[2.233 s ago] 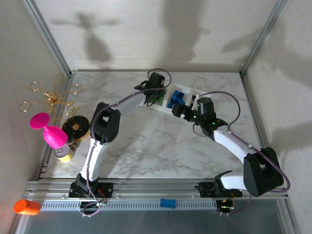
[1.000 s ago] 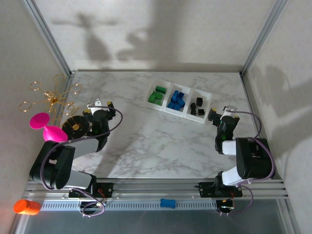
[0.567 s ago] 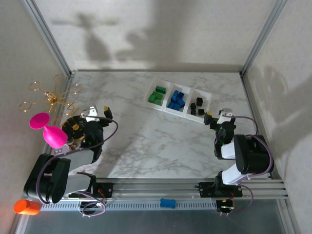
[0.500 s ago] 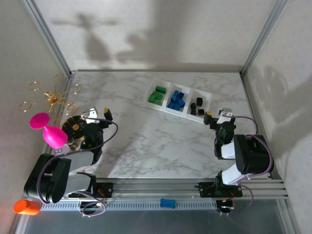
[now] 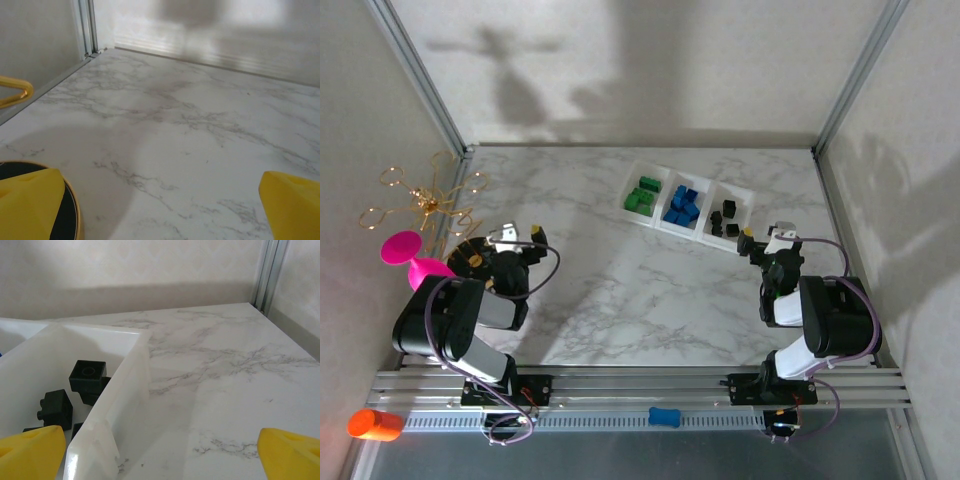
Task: Sort the legos into containers by color
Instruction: Reset both arms
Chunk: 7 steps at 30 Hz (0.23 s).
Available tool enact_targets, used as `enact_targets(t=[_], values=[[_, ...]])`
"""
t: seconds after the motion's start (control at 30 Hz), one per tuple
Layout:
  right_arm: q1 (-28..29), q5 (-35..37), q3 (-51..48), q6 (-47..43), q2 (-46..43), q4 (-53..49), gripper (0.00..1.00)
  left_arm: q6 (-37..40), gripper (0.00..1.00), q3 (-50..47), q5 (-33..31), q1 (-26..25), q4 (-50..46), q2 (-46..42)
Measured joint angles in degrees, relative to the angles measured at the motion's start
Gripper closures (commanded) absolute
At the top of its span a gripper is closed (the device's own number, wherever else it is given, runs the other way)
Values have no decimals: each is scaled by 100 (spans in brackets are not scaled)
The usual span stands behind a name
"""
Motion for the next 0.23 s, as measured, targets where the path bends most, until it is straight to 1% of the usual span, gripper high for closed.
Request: enact_targets(t=[0.23], values=[[0,0,0,-2,0,0,1,-42,1,33,133,13,0,0]])
